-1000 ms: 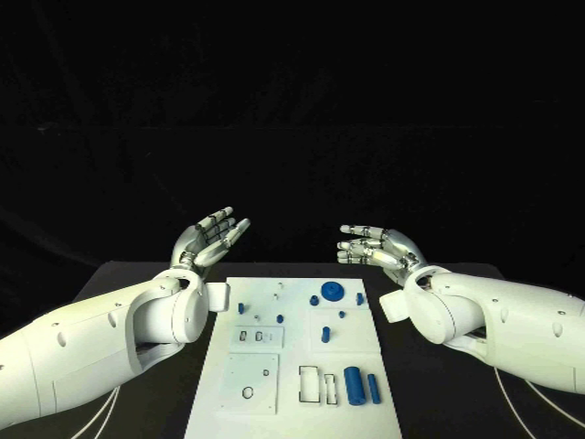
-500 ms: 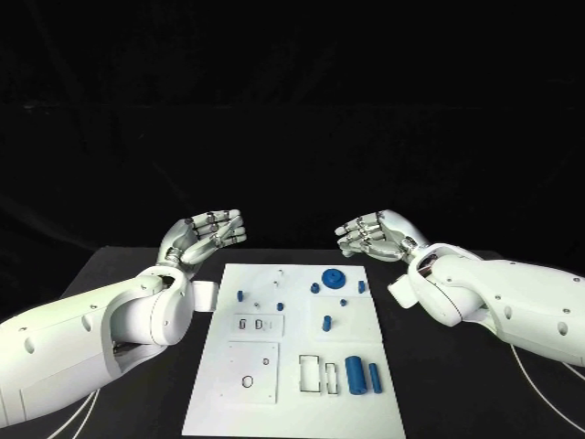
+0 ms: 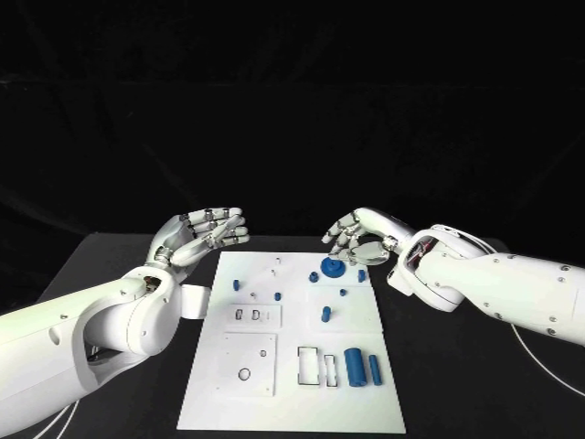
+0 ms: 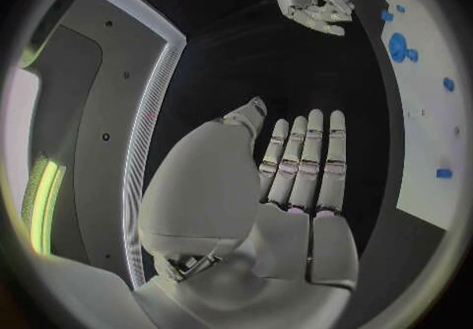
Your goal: Assemble the parts on the task board
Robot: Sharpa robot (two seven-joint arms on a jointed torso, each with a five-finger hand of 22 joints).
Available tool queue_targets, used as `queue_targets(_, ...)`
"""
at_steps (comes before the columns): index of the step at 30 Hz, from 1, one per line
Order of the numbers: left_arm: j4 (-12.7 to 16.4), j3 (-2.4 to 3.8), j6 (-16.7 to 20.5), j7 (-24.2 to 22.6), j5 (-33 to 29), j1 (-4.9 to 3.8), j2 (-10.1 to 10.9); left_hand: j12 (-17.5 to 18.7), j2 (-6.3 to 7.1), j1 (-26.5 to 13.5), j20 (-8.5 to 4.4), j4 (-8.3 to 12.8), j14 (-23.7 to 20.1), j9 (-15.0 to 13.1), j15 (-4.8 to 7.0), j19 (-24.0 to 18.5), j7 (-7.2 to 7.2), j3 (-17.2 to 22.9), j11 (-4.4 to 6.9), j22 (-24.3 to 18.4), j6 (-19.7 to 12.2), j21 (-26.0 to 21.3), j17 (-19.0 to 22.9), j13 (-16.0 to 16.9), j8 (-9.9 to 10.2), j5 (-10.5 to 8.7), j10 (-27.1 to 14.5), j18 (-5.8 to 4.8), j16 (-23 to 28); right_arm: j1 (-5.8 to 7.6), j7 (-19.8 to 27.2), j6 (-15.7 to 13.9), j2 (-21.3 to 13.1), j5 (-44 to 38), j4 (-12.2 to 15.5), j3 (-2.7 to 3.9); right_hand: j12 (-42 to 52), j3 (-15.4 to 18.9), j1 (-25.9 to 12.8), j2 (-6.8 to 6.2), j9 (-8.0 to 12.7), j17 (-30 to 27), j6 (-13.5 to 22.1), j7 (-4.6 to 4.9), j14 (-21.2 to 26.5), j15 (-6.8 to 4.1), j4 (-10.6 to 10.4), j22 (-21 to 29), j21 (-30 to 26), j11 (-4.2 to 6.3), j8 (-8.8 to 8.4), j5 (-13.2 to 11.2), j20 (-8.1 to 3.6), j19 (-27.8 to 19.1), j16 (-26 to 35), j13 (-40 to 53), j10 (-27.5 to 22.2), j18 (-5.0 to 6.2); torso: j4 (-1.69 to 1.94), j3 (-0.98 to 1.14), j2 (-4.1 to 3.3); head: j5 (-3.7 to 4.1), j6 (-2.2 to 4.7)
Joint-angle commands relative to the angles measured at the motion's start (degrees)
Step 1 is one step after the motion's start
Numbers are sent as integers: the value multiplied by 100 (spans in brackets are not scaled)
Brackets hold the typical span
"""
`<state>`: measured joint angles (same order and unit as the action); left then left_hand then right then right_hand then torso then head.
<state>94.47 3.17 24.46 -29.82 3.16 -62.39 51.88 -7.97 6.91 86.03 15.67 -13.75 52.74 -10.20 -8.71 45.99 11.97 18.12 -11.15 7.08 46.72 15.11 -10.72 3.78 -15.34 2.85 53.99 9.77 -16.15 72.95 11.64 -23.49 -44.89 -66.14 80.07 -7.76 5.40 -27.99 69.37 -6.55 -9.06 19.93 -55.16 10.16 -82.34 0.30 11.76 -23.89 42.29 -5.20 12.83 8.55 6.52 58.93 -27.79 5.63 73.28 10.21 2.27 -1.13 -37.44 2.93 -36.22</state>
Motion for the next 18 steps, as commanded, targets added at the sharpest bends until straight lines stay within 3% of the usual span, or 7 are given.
queue_targets(1,167,22,-222,57,77,-11,43,29,64,-27,18,7,14,1,-15,27,198,37,0,-9,39,19,-4,-8,-11,4,27,75,9,15,-766,267,24,-1521,26,8,-90,-13,-42,-66,-5,202,5,-29,-142,-11,-68,-83,138,13,-29,-4,-20,130,-247,14,-101,25,64,-34,-129,55,-19)
queue_targets(8,325,48,-208,77,23,-20,121,39,68,-37,18,5,7,3,-17,26,200,39,-2,-12,39,16,-4,-9,-6,4,27,74,17,27,-1039,361,120,-2223,24,13,-179,-173,-116,-276,-24,1032,31,33,-190,37,-233,-436,598,-75,-95,11,-10,339,-1358,43,-560,12,121,-57,-246,79,-44)
queue_targets(10,355,53,-205,82,12,-21,138,44,70,-41,18,3,3,5,-19,25,200,40,-3,-14,39,14,-3,-9,-4,4,27,74,22,29,-1087,370,156,-2373,23,14,-171,-214,-102,-292,-36,1379,27,34,-182,39,-280,-909,972,-77,-98,12,6,527,-1778,57,-585,-54,139,-66,-285,105,-32)
queue_targets(11,369,55,-204,85,8,-22,145,44,70,-41,18,3,3,5,-19,25,200,40,-3,-14,39,14,-3,-9,-4,4,27,74,22,29,-1111,381,171,-2436,23,14,-170,-250,-88,-304,-44,2113,35,38,-280,56,-317,-1571,1479,-96,-105,19,11,826,-2515,58,-647,-147,147,-70,-293,118,-44)
queue_targets(13,394,58,-204,89,4,-22,157,44,70,-41,18,3,3,5,-19,25,200,40,-3,-14,39,14,-3,-9,-4,4,27,74,22,31,-1155,411,196,-2526,20,15,-169,-270,-81,-317,-51,2434,38,40,-289,62,-340,-1874,1711,-102,-107,17,18,947,-2844,63,-665,-189,163,-77,-317,141,-41)
queue_targets(14,411,59,-204,93,1,-23,165,44,70,-41,18,3,3,5,-19,25,200,40,-3,-14,39,14,-3,-9,-4,4,27,74,22,33,-1189,434,214,-2583,14,15,-175,-299,-68,-358,-65,2872,50,52,-238,80,-386,-2312,2044,-119,-114,7,36,1083,-3307,70,-717,-248,173,-80,-327,151,-45)
queue_targets(18,477,66,-210,104,-4,-24,188,54,75,-49,19,2,-3,6,-21,24,201,42,-4,-17,38,12,-3,-10,1,4,27,73,29,37,-1313,548,278,-2743,-28,16,-187,-300,-60,-390,-71,3012,75,67,-209,104,-416,-2415,2132,-143,-130,-4,57,1082,-3492,49,-838,-255,209,-98,-374,192,-40)
